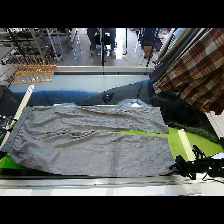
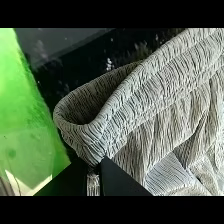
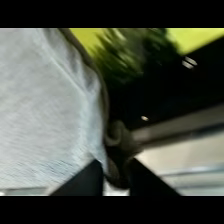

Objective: Fold the clothes and pants, and hang the long-sleeved shirts on hangers.

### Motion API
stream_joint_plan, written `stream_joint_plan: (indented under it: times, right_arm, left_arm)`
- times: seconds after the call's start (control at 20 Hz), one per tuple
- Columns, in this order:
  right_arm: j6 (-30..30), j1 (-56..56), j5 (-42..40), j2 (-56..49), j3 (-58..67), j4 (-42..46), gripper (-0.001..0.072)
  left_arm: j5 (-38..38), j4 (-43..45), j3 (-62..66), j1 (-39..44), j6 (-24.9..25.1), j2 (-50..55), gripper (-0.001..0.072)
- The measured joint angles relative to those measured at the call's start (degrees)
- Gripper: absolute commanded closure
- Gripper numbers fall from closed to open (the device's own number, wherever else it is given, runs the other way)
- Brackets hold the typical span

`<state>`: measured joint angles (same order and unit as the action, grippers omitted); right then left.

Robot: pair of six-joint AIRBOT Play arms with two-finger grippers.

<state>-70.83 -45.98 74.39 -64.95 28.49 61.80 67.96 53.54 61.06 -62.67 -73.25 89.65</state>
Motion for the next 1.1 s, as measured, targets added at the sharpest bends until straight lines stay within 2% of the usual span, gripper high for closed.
stream_joint_plan:
  times: [0.05, 0.3, 0.6, 0.8, 0.95, 1.1]
  right_arm:
    - [0.0, 0.0, -0.1, -0.2, 0.0, -0.6, 0.0685]
    - [0.6, 0.0, 0.7, 2.2, 0.3, -1.6, 0.0688]
    - [2.4, 0.0, 5.6, 12.8, 5.0, -2.6, 0.0688]
    - [1.2, 2.3, 6.7, 17.3, 12.0, -6.5, 0.0688]
    - [-1.0, 8.9, 0.1, 17.3, 18.0, -8.8, 0.0689]
    - [-3.6, 16.9, -11.7, 12.5, 23.9, -9.8, 0.0689]
  left_arm:
    - [0.1, -0.1, 0.0, 0.0, 0.0, 0.0, 0.0689]
    - [1.4, -0.2, 0.2, 0.0, 2.7, 0.0, 0.0691]
    - [5.8, -0.5, 6.7, 0.0, 6.8, -0.2, 0.0694]
    - [10.9, -7.5, 15.5, 0.2, 7.3, -0.2, 0.0695]
    - [10.8, -17.6, 19.6, 1.3, 7.3, -0.2, 0.0695]
    - [4.1, -24.6, 21.3, 5.1, 6.2, 0.0, 0.0695]
